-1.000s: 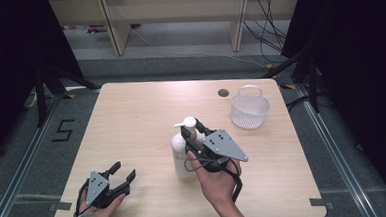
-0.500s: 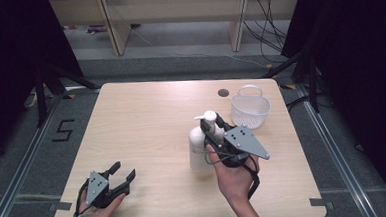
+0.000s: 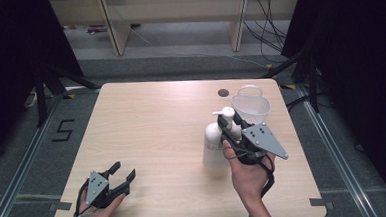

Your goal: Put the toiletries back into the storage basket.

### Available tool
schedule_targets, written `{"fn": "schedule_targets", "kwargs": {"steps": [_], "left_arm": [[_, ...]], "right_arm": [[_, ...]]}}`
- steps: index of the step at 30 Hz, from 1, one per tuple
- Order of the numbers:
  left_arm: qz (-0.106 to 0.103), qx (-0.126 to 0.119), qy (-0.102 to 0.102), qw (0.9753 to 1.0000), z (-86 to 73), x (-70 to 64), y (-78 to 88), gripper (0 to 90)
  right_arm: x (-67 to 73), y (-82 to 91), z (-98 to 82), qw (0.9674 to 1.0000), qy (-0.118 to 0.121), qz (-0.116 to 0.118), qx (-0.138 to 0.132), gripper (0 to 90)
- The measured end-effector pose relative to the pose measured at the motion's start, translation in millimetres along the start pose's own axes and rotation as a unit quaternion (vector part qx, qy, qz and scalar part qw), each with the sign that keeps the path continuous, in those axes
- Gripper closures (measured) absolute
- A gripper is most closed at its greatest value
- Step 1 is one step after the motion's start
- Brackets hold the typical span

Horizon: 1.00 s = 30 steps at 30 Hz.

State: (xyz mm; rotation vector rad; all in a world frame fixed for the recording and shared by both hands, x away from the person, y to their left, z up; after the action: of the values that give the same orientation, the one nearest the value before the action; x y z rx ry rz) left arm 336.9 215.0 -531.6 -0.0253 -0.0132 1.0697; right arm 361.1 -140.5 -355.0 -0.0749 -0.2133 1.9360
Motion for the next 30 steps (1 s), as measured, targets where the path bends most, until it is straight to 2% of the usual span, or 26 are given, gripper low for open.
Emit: {"fn": "schedule_targets", "kwargs": {"steps": [1, 2, 3, 4, 5, 6, 7, 9, 11, 12, 13, 15, 16, 17, 18, 20, 22, 25, 26, 30], "left_arm": [[0.000, 0.000, 0.000, 1.0000, 0.0, 0.1, 0.0, 36.8], [0.000, 0.000, 0.000, 1.0000, 0.0, 0.0, -0.1, 36.8], [0.000, 0.000, -0.001, 1.0000, 0.0, -0.1, -0.1, 36.8], [0.000, 0.001, -0.001, 1.0000, 0.0, -0.1, 0.0, 36.8], [0.000, 0.002, -0.001, 1.0000, 0.0, -0.1, 0.2, 36.8], [0.000, 0.001, -0.001, 1.0000, 0.0, -0.1, 0.1, 36.8], [0.000, 0.000, -0.001, 1.0000, 0.0, -0.1, -0.1, 36.8], [0.001, 0.002, -0.001, 1.0000, 0.0, -0.1, 0.2, 36.8], [0.000, 0.001, -0.001, 1.0000, 0.0, -0.1, 0.0, 36.8], [0.000, 0.001, -0.001, 1.0000, 0.0, -0.1, 0.1, 36.8], [0.000, 0.001, -0.001, 1.0000, 0.0, 0.0, 0.1, 36.8], [0.001, 0.000, 0.001, 1.0000, 0.1, 0.1, 0.2, 36.8], [0.001, 0.000, 0.001, 1.0000, 0.0, 0.2, 0.1, 36.8], [0.001, 0.000, 0.000, 1.0000, 0.0, 0.1, 0.1, 36.8], [0.000, 0.000, 0.000, 1.0000, 0.0, 0.1, 0.0, 36.8], [0.000, 0.001, -0.001, 1.0000, 0.0, 0.0, 0.1, 36.7], [0.001, 0.000, 0.000, 1.0000, 0.0, 0.0, -0.1, 36.8], [0.000, 0.001, 0.000, 1.0000, 0.0, 0.0, 0.0, 36.8], [0.000, 0.001, -0.001, 1.0000, 0.0, 0.0, 0.0, 36.8], [0.000, 0.000, 0.001, 1.0000, 0.0, 0.1, 0.0, 36.8]], "right_arm": [[-3.3, 0.5, 0.4, 0.9999, 0.009, -0.005, -0.005, 60.6], [-3.6, 1.2, -0.1, 1.0000, -0.001, -0.006, -0.002, 60.6], [-6.8, 1.5, 0.1, 0.9999, 0.010, -0.009, -0.006, 60.6], [-8.0, 2.9, -0.1, 0.9999, 0.005, -0.013, -0.002, 60.6], [-10.8, 3.6, 0.0, 0.9998, 0.011, -0.014, -0.001, 60.6], [-11.2, 4.2, -0.2, 0.9999, 0.001, -0.017, -0.001, 60.6], [-14.3, 5.0, 0.1, 0.9998, 0.010, -0.019, -0.002, 60.6], [-16.9, 5.9, 0.6, 0.9997, 0.003, -0.022, -0.004, 60.6], [-21.2, 6.7, 1.9, 0.9995, 0.010, -0.028, -0.011, 60.6], [-21.8, 8.0, 2.1, 0.9996, 0.007, -0.029, -0.002, 60.6], [-23.3, 8.3, 2.7, 0.9995, 0.005, -0.032, -0.007, 60.6], [-28.1, 8.8, 3.8, 0.9991, 0.015, -0.037, -0.013, 60.6], [-29.6, 10.6, 3.9, 0.9990, 0.012, -0.041, -0.007, 60.6], [-30.6, 10.2, 3.9, 0.9990, 0.007, -0.043, -0.013, 60.6], [-33.7, 11.1, 4.6, 0.9987, 0.016, -0.047, -0.012, 60.6], [-37.6, 11.9, 4.9, 0.9984, 0.019, -0.052, -0.011, 60.6], [-39.3, 12.1, 5.0, 0.9982, 0.011, -0.057, -0.013, 60.6], [-44.0, 12.1, 5.5, 0.9978, 0.013, -0.064, -0.011, 60.6], [-46.8, 11.5, 6.2, 0.9974, 0.024, -0.065, -0.017, 60.5], [-51.8, 11.6, 7.0, 0.9968, 0.018, -0.076, -0.015, 60.6]]}}
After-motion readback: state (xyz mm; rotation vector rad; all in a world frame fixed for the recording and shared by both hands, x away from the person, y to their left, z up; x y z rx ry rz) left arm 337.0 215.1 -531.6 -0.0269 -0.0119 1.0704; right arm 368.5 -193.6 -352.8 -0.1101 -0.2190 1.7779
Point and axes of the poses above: each handheld gripper's, and its own axes: y roughly backward along the jaws, z roughly out of its top, x roughly to its left, the point moved 4 cm from there along -y, roughly forward along the jaws, and after that the axes turned 12 degrees about -x, right-handed, at the moved point
